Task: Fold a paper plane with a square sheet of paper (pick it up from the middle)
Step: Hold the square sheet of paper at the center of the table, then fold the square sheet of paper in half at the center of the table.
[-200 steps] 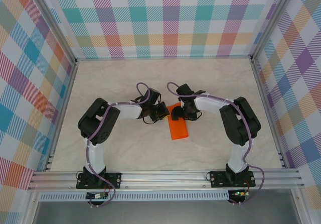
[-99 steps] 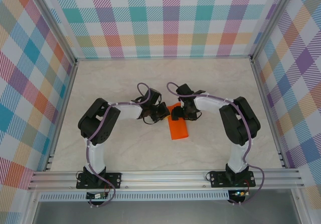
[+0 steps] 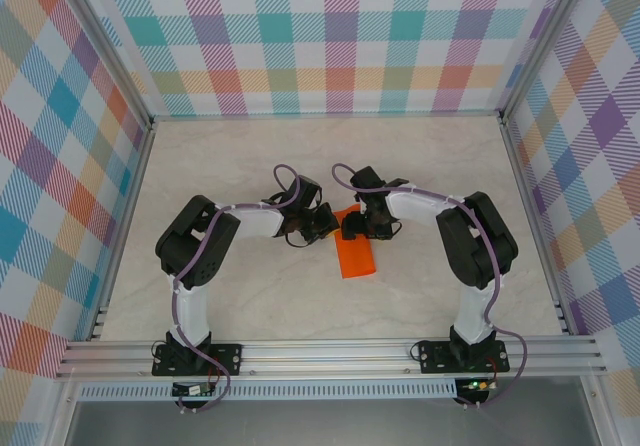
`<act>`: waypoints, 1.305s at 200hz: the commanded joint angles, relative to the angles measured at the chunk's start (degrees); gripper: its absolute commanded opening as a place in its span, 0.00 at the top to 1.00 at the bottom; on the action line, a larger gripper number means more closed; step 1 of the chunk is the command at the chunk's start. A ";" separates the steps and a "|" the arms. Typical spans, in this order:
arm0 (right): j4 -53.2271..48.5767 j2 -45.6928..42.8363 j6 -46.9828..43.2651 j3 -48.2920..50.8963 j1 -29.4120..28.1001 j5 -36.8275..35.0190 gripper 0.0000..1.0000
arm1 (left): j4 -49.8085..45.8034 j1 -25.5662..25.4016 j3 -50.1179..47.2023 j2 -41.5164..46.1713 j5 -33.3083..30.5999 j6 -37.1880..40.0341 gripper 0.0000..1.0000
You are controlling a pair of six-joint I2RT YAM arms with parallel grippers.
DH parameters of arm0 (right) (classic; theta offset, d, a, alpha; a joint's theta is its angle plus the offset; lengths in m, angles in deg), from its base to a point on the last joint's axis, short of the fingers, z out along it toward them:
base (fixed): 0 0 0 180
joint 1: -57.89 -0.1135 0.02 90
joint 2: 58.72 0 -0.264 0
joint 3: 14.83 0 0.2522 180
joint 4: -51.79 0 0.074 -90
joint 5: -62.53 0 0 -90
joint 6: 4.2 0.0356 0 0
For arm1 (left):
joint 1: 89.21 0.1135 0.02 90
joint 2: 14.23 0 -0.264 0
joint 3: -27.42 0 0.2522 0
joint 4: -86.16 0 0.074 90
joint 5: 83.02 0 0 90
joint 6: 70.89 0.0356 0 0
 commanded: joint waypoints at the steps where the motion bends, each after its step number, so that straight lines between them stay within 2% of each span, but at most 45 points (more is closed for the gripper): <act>1: 14.31 17.07 -3.64 5.74 -0.56 0.72 0.26 | 0.94 -0.42 -0.42 0.04 0.49 0.70 1.00; 117: 13.67 16.16 -3.50 5.30 -0.73 1.56 0.26 | -4.60 -0.53 -2.18 -1.21 -0.90 2.10 1.00; 142: 11.80 11.40 -3.24 4.96 -0.71 3.31 0.26 | -7.44 -0.53 -3.49 -1.07 -2.37 3.31 1.00; 171: 8.50 0.71 -1.71 4.01 -0.56 7.37 0.25 | -9.37 -0.62 -5.06 -1.15 -3.89 4.30 1.00; 225: 1.85 -11.65 1.29 2.60 2.64 4.44 0.25 | -11.06 -0.70 -5.01 -1.91 -5.93 6.11 1.00; 242: 2.34 -13.28 0.86 2.11 3.20 8.13 0.27 | -11.37 -0.84 -4.74 -2.08 -6.19 6.36 1.00; 261: 4.05 -12.64 0.85 0.97 3.54 16.09 0.33 | -11.63 -0.96 -4.66 -2.15 -6.53 6.53 1.00</act>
